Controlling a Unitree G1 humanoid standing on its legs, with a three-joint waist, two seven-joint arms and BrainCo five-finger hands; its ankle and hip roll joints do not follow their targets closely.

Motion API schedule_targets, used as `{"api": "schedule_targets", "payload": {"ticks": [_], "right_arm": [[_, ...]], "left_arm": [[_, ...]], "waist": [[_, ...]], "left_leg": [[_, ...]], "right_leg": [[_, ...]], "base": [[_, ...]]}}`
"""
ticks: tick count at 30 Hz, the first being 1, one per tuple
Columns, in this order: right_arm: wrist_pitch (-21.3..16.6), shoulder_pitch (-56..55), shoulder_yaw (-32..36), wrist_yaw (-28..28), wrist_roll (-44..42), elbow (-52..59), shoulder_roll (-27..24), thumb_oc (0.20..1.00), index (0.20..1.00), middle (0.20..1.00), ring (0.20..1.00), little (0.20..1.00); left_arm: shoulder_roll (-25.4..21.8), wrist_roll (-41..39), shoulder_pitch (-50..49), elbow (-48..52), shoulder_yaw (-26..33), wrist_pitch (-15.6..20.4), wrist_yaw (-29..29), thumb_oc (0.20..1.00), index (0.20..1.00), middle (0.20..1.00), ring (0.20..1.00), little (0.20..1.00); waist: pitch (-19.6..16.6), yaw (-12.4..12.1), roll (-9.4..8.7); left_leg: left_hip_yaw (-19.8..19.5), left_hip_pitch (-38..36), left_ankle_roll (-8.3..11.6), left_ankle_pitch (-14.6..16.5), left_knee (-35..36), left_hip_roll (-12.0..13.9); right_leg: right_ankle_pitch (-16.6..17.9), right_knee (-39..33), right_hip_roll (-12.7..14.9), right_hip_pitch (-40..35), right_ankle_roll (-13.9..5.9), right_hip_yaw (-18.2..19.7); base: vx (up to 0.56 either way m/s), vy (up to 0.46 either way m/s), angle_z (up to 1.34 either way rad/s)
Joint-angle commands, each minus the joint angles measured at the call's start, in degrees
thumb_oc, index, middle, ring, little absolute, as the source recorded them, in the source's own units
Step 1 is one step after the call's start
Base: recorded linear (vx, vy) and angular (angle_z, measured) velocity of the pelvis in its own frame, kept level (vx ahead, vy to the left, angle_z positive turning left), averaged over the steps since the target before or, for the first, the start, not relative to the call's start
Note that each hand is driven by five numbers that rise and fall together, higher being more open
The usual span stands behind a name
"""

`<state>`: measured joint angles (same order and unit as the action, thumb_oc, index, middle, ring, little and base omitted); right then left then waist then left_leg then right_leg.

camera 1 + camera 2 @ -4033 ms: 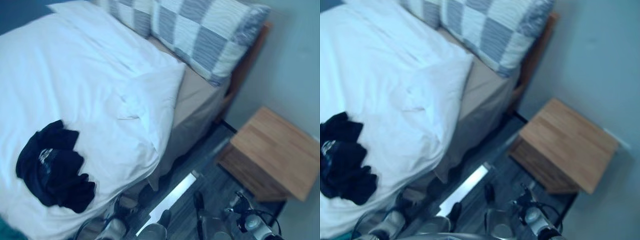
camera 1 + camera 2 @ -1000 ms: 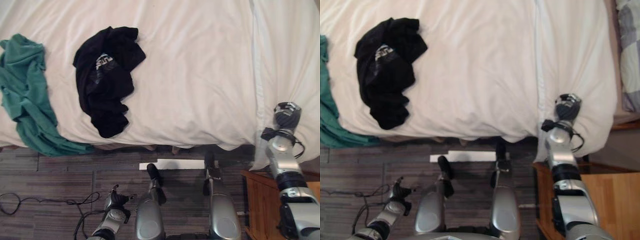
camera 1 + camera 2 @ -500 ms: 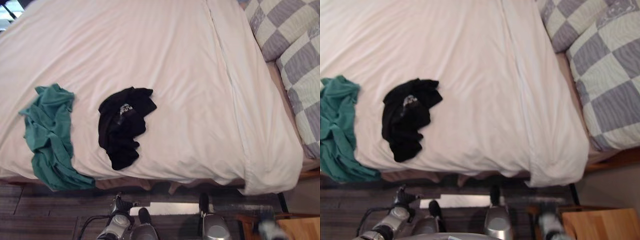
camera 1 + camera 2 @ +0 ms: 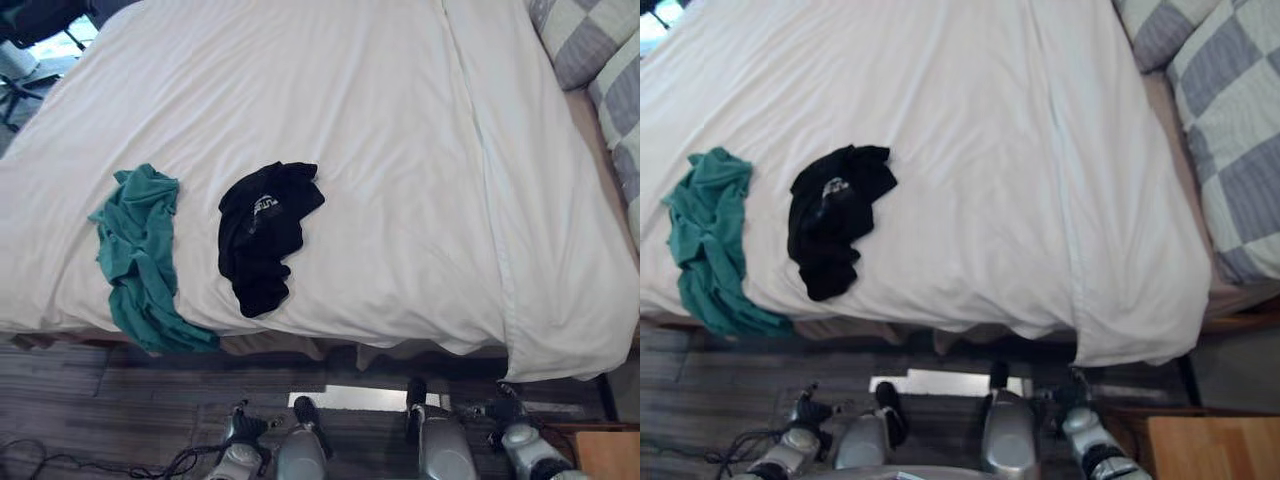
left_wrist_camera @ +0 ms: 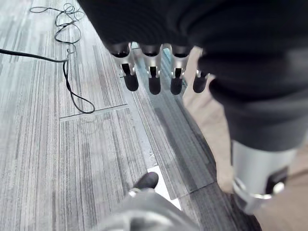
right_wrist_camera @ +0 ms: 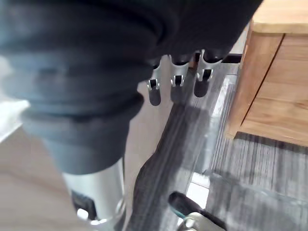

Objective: Tidy up the quilt and then pick up the clothes from the bed and put them into the laundry hamper.

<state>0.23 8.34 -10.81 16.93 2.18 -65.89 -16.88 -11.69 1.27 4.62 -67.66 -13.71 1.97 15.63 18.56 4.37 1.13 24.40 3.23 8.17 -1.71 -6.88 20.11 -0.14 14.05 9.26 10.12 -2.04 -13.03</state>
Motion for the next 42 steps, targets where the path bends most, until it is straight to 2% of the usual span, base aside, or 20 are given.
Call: {"api": "schedule_targets", "payload": {"ticks": [1,3,6,8,10,12,13,14,15,17,19,22,23,25,27,29,32,36,38,42], "right_arm": [[0.2,-3.5,-1.3,-0.5,-0.4,0.1,1.8,1.000,1.000,1.000,1.000,1.000],[0.8,-5.3,1.1,-1.3,-0.6,-2.1,1.3,1.000,1.000,1.000,1.000,1.000],[1.1,-7.4,3.3,-2.2,-0.5,-3.9,1.9,1.000,1.000,1.000,1.000,1.000],[2.1,-7.4,3.2,-2.6,-0.9,-4.4,3.5,1.000,1.000,1.000,1.000,1.000],[2.0,-7.4,2.9,-2.8,-1.1,-4.2,4.0,1.000,1.000,1.000,1.000,1.000],[1.4,-6.8,0.9,-3.2,-0.2,-3.1,4.7,1.000,1.000,1.000,1.000,1.000],[0.9,-6.6,-0.4,-3.6,0.2,-1.9,5.0,1.000,1.000,1.000,1.000,1.000],[0.1,-6.4,-2.6,-3.8,0.4,-0.3,5.3,1.000,1.000,1.000,1.000,1.000],[-0.3,-6.1,-3.9,-3.8,0.7,0.3,5.5,1.000,1.000,1.000,1.000,1.000],[-0.6,-5.8,-4.9,-3.9,0.9,1.1,5.6,1.000,1.000,1.000,1.000,1.000],[-1.2,-4.3,-7.2,-3.9,1.1,1.7,5.4,1.000,1.000,1.000,1.000,1.000],[-0.9,-3.7,-8.7,-3.9,2.9,1.0,5.3,1.000,1.000,1.000,1.000,1.000],[-0.9,-1.7,-9.5,-3.5,2.8,1.4,4.3,1.000,1.000,1.000,1.000,1.000],[-0.8,-1.0,-9.4,-3.3,3.2,1.6,3.6,1.000,1.000,1.000,1.000,1.000],[-0.6,-1.3,-9.2,-3.3,4.2,1.8,2.8,1.000,1.000,1.000,1.000,1.000],[-0.8,-2.0,-9.1,-3.7,4.8,2.7,2.4,1.000,1.000,1.000,1.000,1.000],[-0.8,-2.6,-9.0,-3.8,6.0,4.7,1.0,1.000,1.000,1.000,1.000,1.000],[-0.9,-3.5,-8.3,-4.5,7.2,5.5,0.8,1.000,1.000,1.000,1.000,1.000],[-0.5,-3.1,-10.7,-5.6,10.2,7.0,2.2,1.000,1.000,1.000,1.000,1.000],[-0.7,-2.3,-11.4,-6.7,10.1,10.7,3.4,1.000,1.000,1.000,1.000,1.000]], "left_arm": [[-0.6,2.1,0.3,0.2,-0.7,0.7,0.8,1.000,1.000,1.000,1.000,1.000],[-0.4,2.3,0.5,-1.6,-1.2,0.6,-0.2,1.000,1.000,1.000,1.000,1.000],[-0.9,3.4,1.3,-2.8,-2.1,0.3,-0.9,1.000,1.000,1.000,1.000,1.000],[-2.0,3.2,2.5,-2.0,-2.4,0.2,-1.5,1.000,1.000,1.000,1.000,1.000],[-2.6,3.3,2.2,-1.5,-2.3,0.2,-1.9,1.000,1.000,1.000,1.000,1.000],[-3.6,3.6,1.7,-0.1,-2.5,0.1,-2.8,1.000,1.000,1.000,1.000,1.000],[-4.0,3.5,1.6,0.5,-2.4,0.0,-3.1,1.000,1.000,1.000,1.000,1.000],[-4.4,3.9,2.0,1.0,-2.7,-0.2,-3.3,1.000,1.000,1.000,1.000,1.000],[-4.4,4.4,1.9,0.8,-3.2,-0.2,-3.4,1.000,1.000,1.000,1.000,1.000],[-4.4,5.0,1.7,0.7,-3.4,-0.2,-3.4,1.000,1.000,1.000,1.000,1.000],[-3.6,5.9,2.8,0.0,-3.4,0.1,-2.9,1.000,1.000,1.000,1.000,1.000],[-2.4,5.6,1.4,0.9,-3.0,0.8,-2.7,1.000,1.000,1.000,1.000,1.000],[-1.4,4.2,1.9,3.4,-3.8,1.4,-2.2,1.000,1.000,1.000,1.000,1.000],[-1.2,4.6,2.3,4.2,-4.1,1.5,-2.2,1.000,1.000,1.000,1.000,1.000],[-0.7,6.0,1.3,4.8,-4.9,1.7,-2.7,1.000,1.000,1.000,1.000,1.000],[-0.2,7.1,0.4,5.0,-5.3,1.8,-2.7,1.000,1.000,1.000,1.000,1.000],[0.0,6.6,1.1,5.4,-6.0,2.0,-2.8,1.000,1.000,1.000,1.000,1.000],[-0.3,7.1,2.0,5.8,-7.4,1.9,-3.8,1.000,1.000,1.000,1.000,1.000],[1.1,8.8,8.0,6.2,-9.9,-0.5,-2.4,1.000,1.000,1.000,1.000,1.000],[-4.0,9.7,4.1,11.4,-8.7,1.5,-4.3,1.000,1.000,1.000,1.000,1.000]], "waist": [[-1.5,1.2,-1.81],[-4.0,1.7,-1.07],[-5.4,2.1,-1.68],[-4.2,1.7,-3.79],[-4.2,1.4,-3.53],[-3.8,1.2,-2.80],[-3.5,1.2,-2.62],[-2.9,1.3,-2.59],[-2.5,1.2,-2.52],[-2.2,1.3,-2.57],[-1.9,0.9,-3.15],[-1.4,0.1,-2.40],[0.2,-1.1,-2.85],[0.6,-1.3,-2.83],[-0.3,-0.6,-2.24],[-1.4,-0.1,-1.76],[-2.6,0.1,-0.74],[-3.6,0.9,-0.51],[-4.8,1.3,-2.64],[-4.0,-0.1,-3.14]], "left_leg": [[-3.8,-2.8,1.22,-1.4,2.5,2.0],[-7.9,-5.6,3.27,-2.7,6.5,3.8],[-9.4,-5.3,3.58,-0.2,7.2,1.4],[-7.7,-6.4,1.39,3.1,7.6,-3.5],[-6.7,-6.6,0.42,3.5,8.0,-4.3],[-5.0,-8.5,-1.31,3.4,10.5,-6.1],[-4.5,-9.0,-2.00,3.1,11.7,-7.1],[-4.3,-9.2,-3.12,2.9,11.9,-8.9],[-4.9,-9.8,-3.15,3.8,11.8,-9.9],[-5.0,-10.1,-3.29,4.1,11.5,-10.8],[-5.5,-7.6,-2.86,7.6,3.1,-12.7],[-3.5,-3.5,-0.91,7.5,-8.6,-10.9],[-4.3,1.6,1.71,2.0,-18.5,-9.9],[-5.2,4.0,2.71,0.6,-21.3,-8.8],[-1.6,1.2,1.01,2.6,-12.6,-4.1],[-1.2,-2.4,0.34,1.8,-1.3,-3.3],[-7.6,-3.8,0.91,-0.7,4.7,-0.9],[-9.9,-4.0,1.43,0.0,4.1,-1.1],[-7.8,-5.8,0.48,2.5,6.2,-4.5],[-3.9,-8.0,-1.32,3.8,7.9,-6.7]], "right_leg": [[-2.9,-9.6,8.2,-5.6,-7.99,2.2],[-1.2,-9.6,11.9,-5.4,-10.52,2.1],[0.2,-9.3,14.7,-6.9,-12.25,1.1],[9.0,-4.4,19.5,-3.9,-12.42,0.6],[8.5,-2.4,20.2,-2.4,-11.66,-1.2],[4.6,2.2,17.2,-1.4,-10.23,-4.2],[2.3,3.6,13.5,-1.0,-9.67,-4.9],[-1.7,4.9,5.2,-0.5,-8.68,-7.0],[-4.4,5.7,2.1,-0.3,-8.84,-7.9],[-5.9,5.3,0.0,-0.2,-7.95,-8.5],[-7.7,-4.4,-2.1,-5.4,-2.94,-6.0],[-7.9,-9.4,-2.7,-9.0,-1.36,-4.8],[-7.2,-11.9,-2.5,-10.7,0.40,-3.5],[-7.2,-13.2,-2.4,-11.5,0.23,-4.2],[-6.8,-13.5,-0.3,-11.6,-2.09,-4.5],[-6.1,-12.8,1.8,-11.4,-4.18,-3.6],[-5.8,-11.2,4.0,-10.5,-5.71,-1.5],[-4.9,-9.8,6.9,-10.8,-7.41,-1.7],[-2.3,-8.0,10.0,-10.3,-9.70,-0.8],[1.1,-3.4,13.6,-6.7,-9.98,-4.6]], "base": [[0.01,0.370,0.08],[0.03,0.687,0.00],[0.05,0.482,0.53],[-0.08,0.603,0.14],[-0.07,0.402,-0.31],[-0.02,0.398,-0.35],[-0.04,0.470,-0.74],[0.01,0.396,-0.68],[-0.04,0.250,-0.53],[0.05,0.091,0.02],[0.09,0.055,0.27],[0.02,0.066,0.13],[-0.09,0.056,-0.52],[-0.05,0.068,-0.56],[0.14,0.350,-0.37],[0.15,0.523,-0.24],[0.07,0.497,-0.21],[0.05,0.400,-0.25],[0.09,0.432,0.28],[-0.04,0.315,-0.15]]}}
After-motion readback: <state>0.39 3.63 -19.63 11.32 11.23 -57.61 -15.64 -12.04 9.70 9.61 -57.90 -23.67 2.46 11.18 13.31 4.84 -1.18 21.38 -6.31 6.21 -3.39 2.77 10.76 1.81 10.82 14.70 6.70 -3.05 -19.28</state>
